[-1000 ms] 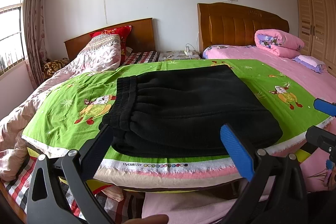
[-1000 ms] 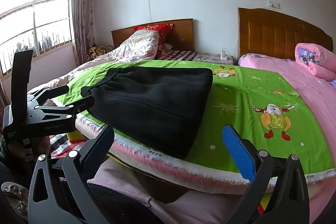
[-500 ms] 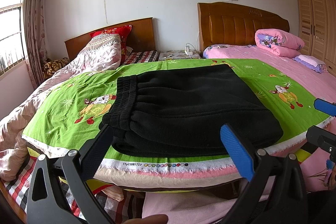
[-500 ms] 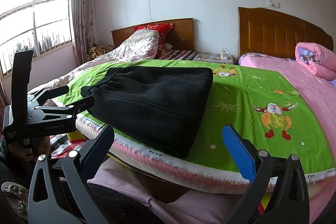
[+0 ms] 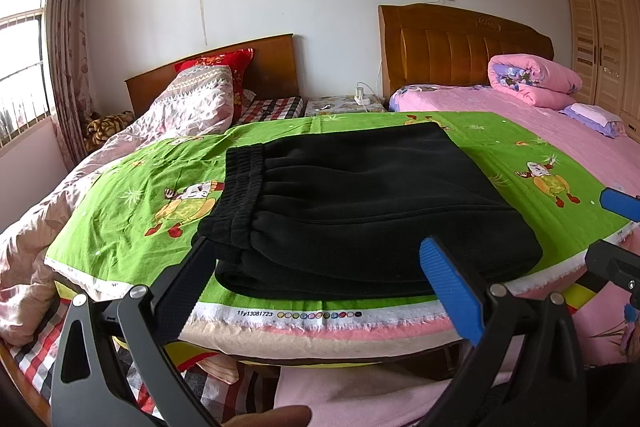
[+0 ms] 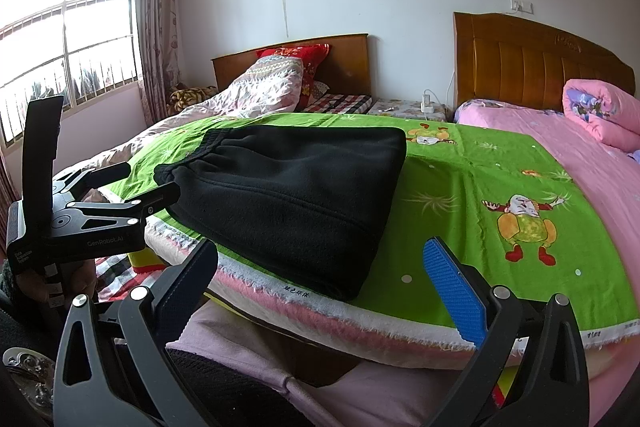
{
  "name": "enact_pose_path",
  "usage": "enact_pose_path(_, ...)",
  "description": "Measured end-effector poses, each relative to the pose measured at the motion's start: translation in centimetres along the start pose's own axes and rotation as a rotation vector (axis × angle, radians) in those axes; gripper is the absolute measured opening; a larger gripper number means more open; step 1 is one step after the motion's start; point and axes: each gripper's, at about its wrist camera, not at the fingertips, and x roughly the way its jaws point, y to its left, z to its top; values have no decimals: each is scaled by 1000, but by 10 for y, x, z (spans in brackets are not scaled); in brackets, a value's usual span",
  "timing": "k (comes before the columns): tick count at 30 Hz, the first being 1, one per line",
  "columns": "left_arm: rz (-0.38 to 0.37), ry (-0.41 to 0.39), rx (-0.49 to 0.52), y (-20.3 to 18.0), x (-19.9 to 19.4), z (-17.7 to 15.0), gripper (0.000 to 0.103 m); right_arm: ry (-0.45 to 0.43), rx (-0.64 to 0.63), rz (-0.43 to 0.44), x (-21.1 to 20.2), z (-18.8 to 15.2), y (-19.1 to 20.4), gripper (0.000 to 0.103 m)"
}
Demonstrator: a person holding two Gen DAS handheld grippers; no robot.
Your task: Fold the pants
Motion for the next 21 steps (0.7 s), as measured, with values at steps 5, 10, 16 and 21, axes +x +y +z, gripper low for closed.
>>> enact_pose_path(5, -5, -6, 15, -4, 0, 0, 102, 1, 0, 0, 0, 0, 0, 99)
enact_pose_path(10, -28, 8, 2, -2, 3, -1, 102, 1, 1, 0, 0, 0, 1, 99)
enact_pose_path(16, -20, 33, -25, 3, 9, -1, 102, 1, 1, 0, -1, 0, 1, 99)
enact_pose_path(21, -14, 49, -40, 6, 12, -1, 102, 0, 1, 0, -1, -1, 2, 99)
